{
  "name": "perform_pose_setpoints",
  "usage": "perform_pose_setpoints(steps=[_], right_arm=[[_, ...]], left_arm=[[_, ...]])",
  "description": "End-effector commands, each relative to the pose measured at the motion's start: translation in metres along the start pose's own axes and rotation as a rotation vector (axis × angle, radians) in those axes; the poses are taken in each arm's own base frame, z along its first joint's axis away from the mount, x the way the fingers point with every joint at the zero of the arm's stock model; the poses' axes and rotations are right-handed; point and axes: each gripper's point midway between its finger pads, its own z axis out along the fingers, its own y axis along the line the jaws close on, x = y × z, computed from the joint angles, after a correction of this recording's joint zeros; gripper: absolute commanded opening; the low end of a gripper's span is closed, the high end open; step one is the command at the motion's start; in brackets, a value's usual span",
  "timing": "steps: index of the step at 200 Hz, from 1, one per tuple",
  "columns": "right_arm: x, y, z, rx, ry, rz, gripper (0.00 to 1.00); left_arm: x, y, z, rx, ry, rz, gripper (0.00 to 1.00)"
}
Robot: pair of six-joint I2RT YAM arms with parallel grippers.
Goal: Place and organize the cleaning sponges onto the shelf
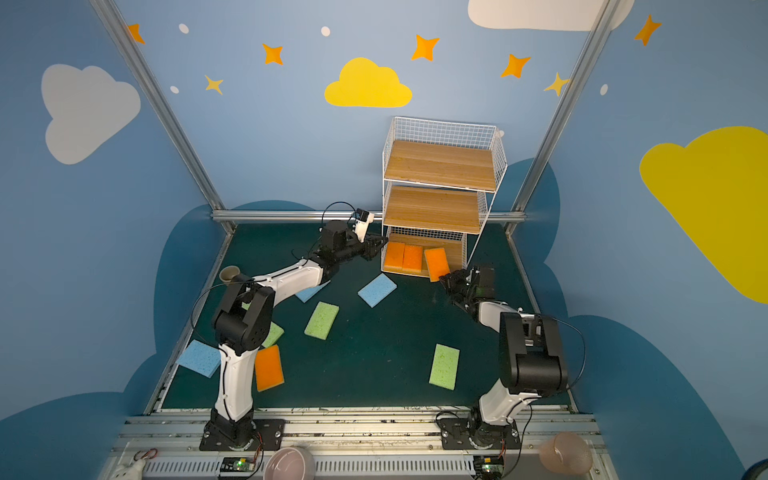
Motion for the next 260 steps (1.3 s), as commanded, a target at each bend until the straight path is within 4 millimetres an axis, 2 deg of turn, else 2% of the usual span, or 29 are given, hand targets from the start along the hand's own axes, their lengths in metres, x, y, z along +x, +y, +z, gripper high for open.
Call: perform_pose_setpoints(steps=[1,29,77,130,194,260], right_arm=[[0.002,0.003,-0.009,-0.002,-0.001,-0.022,0.0],[0.002,0.006,-0.012,-0.008,-0.002,-0.027,0.0],[0.001,0.009,-0.015,-0.01,-0.002,-0.035,0.0],[-0.001,0.009,-0.017,-0.007,-0.001,-0.036,0.0],[-0.004,0.003,-0.019,0.01,-0.01,-0.032,0.0],[-0.012,-0.007,-0.016,0.051,-0.043,-0.022,0.0]], left_arm=[[-0.005,-0.001,-0.001,-0.003,-0.022,0.029,0.48],[-0.01,0.003,0.003,-0.009,-0.013,0.046,0.54],[-0.012,0.011,0.013,0.009,-0.006,0.035,0.54],[-0.011,0.005,0.024,0.082,0.013,0.033,0.37],[-0.011,-0.019,0.01,0.163,-0.027,0.032,0.23],[0.007,-0.057,-0.002,0.206,-0.027,0.042,0.2]])
